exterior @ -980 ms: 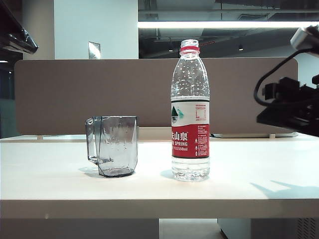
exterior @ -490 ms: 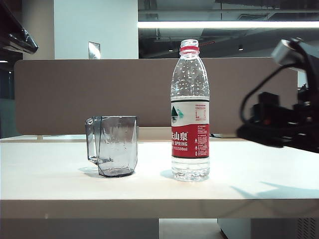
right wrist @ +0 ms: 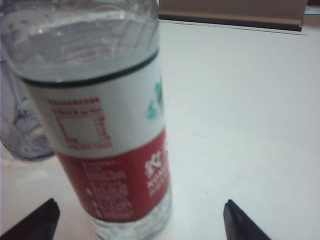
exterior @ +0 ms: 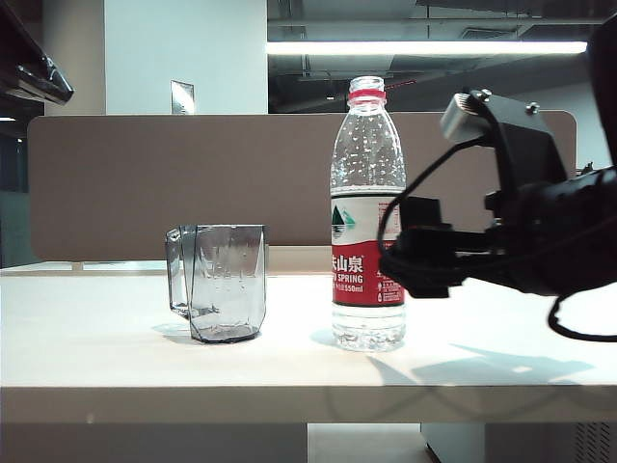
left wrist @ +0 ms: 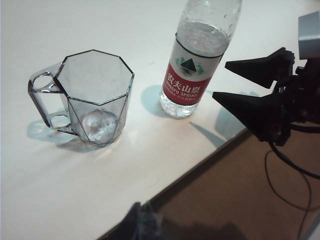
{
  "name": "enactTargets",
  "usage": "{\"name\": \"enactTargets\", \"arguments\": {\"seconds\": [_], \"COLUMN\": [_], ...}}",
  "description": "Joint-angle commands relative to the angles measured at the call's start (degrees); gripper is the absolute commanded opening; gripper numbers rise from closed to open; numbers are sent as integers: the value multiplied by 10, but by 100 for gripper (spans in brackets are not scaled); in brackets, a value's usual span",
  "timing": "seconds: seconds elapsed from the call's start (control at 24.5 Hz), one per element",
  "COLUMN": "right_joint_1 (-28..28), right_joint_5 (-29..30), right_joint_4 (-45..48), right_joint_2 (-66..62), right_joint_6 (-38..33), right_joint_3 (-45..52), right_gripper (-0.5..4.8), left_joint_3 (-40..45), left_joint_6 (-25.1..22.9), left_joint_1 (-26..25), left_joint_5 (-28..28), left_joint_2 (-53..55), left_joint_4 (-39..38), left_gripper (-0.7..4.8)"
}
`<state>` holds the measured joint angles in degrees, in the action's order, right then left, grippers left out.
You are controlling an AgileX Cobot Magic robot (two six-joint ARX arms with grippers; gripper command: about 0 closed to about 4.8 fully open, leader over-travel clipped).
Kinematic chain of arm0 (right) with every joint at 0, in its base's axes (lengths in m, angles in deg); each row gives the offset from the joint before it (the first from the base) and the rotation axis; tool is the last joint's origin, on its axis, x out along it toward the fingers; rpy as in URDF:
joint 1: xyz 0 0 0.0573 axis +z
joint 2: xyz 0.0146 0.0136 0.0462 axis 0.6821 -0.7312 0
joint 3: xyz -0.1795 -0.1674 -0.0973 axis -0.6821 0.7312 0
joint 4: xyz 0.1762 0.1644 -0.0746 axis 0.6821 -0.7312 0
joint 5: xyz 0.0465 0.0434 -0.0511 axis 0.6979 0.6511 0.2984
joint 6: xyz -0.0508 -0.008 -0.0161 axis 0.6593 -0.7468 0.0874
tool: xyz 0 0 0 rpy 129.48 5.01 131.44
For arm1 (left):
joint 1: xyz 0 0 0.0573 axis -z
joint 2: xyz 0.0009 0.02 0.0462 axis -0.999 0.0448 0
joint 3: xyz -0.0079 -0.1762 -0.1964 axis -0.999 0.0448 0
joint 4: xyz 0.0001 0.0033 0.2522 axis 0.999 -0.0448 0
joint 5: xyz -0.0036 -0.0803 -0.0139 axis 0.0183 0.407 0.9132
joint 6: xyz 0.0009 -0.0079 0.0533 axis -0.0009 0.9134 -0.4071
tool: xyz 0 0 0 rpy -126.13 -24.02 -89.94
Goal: Pick up the mineral water bottle on the table and pour water into the mug until it's full.
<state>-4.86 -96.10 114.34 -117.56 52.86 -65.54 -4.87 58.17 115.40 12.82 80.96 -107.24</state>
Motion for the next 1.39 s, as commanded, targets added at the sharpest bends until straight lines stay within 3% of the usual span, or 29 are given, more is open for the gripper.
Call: {"name": "enactTargets", "arguments": {"seconds": [0.04,0.86,0.9,0.94,1.27,1.31,1.35,1.39], "right_joint_1": [1,1,2,1,1,1,1,1], "right_joint_5": [11,26,17,15,6,3,3,3], "right_joint_4": [18,10,9,9,5,5,4,2], "right_joint_2": [-12,-115,-116,-116,-116,-116,-116,-116], "right_joint_6": [0,-5,-4,-4,0,8,26,39], "right_joint_3": [-20,-153,-156,-157,-157,-158,-158,-158], "right_gripper": [479,474,394,357,297,271,213,207], "left_joint_3": [-3,-3,-3,-3,-3,-3,-3,-3], "left_joint_6": [-2,-2,-2,-2,-2,-2,-2,-2], "left_joint_1": [0,0,0,0,0,0,0,0], "left_joint_5": [0,0,0,0,0,0,0,0], "left_joint_2": [-1,-1,-1,-1,-1,-1,-1,-1], "left_joint_4": [7,7,7,7,7,7,7,7], "left_gripper": [-5,-5,-5,-5,-5,-5,-5,-5]}}
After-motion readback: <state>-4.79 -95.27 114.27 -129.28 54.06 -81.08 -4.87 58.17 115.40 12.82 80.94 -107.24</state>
